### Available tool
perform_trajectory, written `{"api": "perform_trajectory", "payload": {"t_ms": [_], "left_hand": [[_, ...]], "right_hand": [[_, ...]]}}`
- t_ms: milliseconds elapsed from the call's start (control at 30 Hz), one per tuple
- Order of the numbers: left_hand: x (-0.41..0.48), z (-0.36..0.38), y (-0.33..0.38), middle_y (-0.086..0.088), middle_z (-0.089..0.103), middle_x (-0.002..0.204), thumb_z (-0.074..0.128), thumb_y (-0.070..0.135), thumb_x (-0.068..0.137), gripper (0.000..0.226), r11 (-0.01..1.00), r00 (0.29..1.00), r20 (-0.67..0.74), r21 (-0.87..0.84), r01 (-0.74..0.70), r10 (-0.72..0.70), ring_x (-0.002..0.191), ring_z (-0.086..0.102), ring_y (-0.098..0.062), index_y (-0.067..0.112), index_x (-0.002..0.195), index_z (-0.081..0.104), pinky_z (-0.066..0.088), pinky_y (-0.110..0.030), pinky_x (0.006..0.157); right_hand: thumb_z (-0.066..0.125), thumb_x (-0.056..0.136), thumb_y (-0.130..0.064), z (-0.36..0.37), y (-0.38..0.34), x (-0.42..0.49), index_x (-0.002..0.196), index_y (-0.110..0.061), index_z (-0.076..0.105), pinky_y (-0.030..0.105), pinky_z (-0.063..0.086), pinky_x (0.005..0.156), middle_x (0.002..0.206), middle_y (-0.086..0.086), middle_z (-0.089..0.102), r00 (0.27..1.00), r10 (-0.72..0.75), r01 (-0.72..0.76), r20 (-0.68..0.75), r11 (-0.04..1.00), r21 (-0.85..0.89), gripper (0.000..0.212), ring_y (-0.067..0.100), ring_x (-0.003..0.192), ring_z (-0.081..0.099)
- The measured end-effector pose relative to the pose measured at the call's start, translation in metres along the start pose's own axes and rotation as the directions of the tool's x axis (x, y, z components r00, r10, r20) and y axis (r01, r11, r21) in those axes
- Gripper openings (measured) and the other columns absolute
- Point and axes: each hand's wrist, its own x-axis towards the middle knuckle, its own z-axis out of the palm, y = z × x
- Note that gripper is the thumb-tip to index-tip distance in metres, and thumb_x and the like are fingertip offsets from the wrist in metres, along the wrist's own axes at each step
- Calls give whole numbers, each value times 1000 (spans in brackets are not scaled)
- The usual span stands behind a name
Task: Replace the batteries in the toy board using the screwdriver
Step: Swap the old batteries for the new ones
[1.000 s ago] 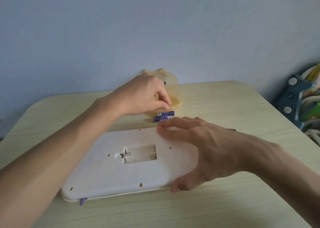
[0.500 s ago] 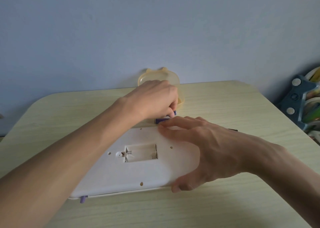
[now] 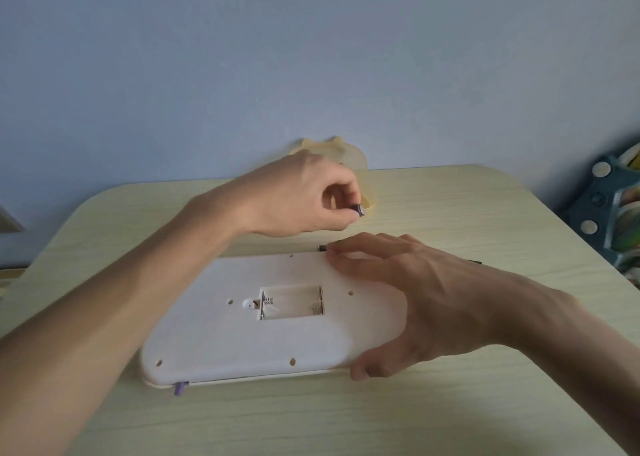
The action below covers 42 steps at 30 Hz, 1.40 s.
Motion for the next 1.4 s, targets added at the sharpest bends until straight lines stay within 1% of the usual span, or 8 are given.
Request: {"api": "perform_trajectory", "payload": {"t_ms": [100,233,367,533,667,967,1133,1400], "left_hand": [[-43,-13,-2,21,76,87,75,38,91,6,997,999,35,-68,-27,29,78,71,-5,34,96,78,53,-23,71],[-87,-13,-5,20,79,91,81,47,88,12,998,985,173,-59,-6,16,76,73,-14,43,99,80,58,-32,69],[-105,-11,-6,23,75,87,85,48,83,12,999,988,154,-40,29,-23,72,68,-13,45,95,84,47,-22,58],[-113,-7,1,17,74,90,80,33,85,20,999,990,135,29,44,-47,67,65,-2,43,102,84,43,-16,56],[-112,-11,2,10,77,82,83,32,84,21,996,980,177,-13,93,-89,68,69,-6,45,101,81,54,-21,61],[-102,-8,-11,25,80,92,87,44,84,17,982,972,229,-167,91,-51,70,68,-8,50,99,83,47,-20,61],[-104,-10,-22,25,79,107,85,28,90,26,979,949,316,-191,68,-4,87,75,-14,41,113,83,56,-39,76],[-95,6,-15,25,79,84,74,-7,84,40,986,984,179,-166,9,21,84,77,5,29,96,87,62,-25,79]], "right_hand": [[74,63,-82,-1,0,0,159,-43,19,17,24,101,158,-36,16,1000,18,-18,10,1000,-1,117,4,137,28],[72,63,-83,-2,0,0,160,-42,20,19,26,109,159,-35,16,1000,5,-5,16,1000,5,117,0,140,26],[69,60,-87,0,2,1,160,-43,21,29,32,118,158,-37,18,1000,-4,4,20,1000,10,119,3,142,31],[71,62,-85,-1,2,1,160,-44,21,19,25,109,157,-38,17,1000,1,-1,22,1000,11,118,-5,139,24],[72,61,-85,-1,3,0,159,-47,19,21,29,108,156,-40,16,1000,12,-13,27,1000,19,118,3,141,28],[68,58,-90,1,7,1,159,-47,19,33,36,116,156,-40,18,1000,1,-1,28,1000,27,121,8,143,33],[70,60,-87,0,6,2,159,-44,21,17,27,105,156,-38,19,1000,-13,12,29,1000,22,118,-7,134,25],[72,58,-86,-1,5,5,158,-41,28,24,33,115,155,-34,24,1000,-6,5,29,1000,12,119,0,141,31]]}}
